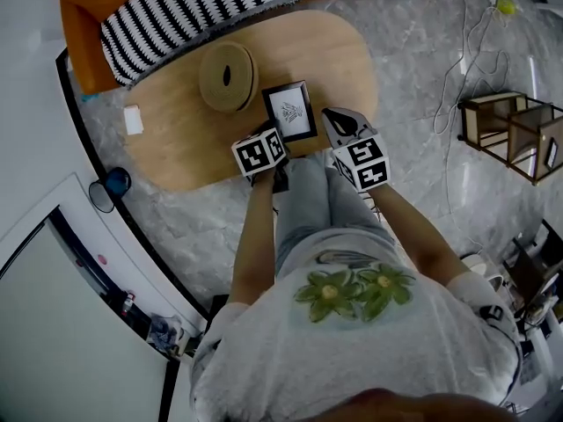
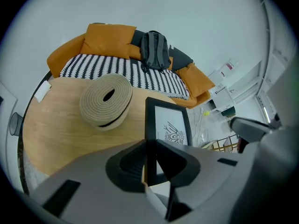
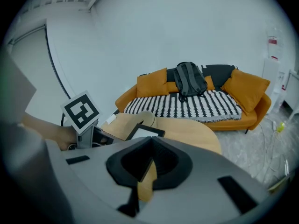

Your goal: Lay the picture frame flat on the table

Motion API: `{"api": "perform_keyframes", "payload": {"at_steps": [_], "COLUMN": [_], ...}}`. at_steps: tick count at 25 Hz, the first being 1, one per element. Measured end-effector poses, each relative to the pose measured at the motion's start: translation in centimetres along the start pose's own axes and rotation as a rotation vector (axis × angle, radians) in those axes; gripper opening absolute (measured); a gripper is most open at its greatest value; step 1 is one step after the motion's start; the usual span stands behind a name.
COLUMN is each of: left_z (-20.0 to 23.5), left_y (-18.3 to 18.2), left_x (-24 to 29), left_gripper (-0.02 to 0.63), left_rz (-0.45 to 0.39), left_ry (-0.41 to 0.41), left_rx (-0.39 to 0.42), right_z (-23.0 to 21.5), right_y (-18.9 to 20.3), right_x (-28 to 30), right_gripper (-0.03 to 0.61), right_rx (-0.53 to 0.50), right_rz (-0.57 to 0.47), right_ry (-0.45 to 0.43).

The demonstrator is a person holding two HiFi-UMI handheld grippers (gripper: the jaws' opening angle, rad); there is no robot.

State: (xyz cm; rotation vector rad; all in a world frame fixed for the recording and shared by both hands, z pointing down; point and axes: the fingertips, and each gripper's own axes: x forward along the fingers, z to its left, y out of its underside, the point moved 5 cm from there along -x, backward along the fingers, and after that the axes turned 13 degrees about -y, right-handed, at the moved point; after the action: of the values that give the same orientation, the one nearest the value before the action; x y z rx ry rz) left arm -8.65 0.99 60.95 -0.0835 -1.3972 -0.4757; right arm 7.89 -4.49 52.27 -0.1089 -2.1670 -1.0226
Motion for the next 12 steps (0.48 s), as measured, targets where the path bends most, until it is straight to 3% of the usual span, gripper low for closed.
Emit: {"api": "perform_keyframes", "payload": {"at_steps": [12], "left_z": [0.4], "left_y": [0.5], "left_x": [2.9], "left_gripper": [0.080], "left_rz": [0.013], "left_ry": [0.002], "left_rx": [-0.005], "right_z": [-1.3], "right_y": [1.5], "right_x": [1.9], "right_gripper": [0.007], "right_rx": [0.027], "right_rz": [0.019], "right_ry": [0.005]}}
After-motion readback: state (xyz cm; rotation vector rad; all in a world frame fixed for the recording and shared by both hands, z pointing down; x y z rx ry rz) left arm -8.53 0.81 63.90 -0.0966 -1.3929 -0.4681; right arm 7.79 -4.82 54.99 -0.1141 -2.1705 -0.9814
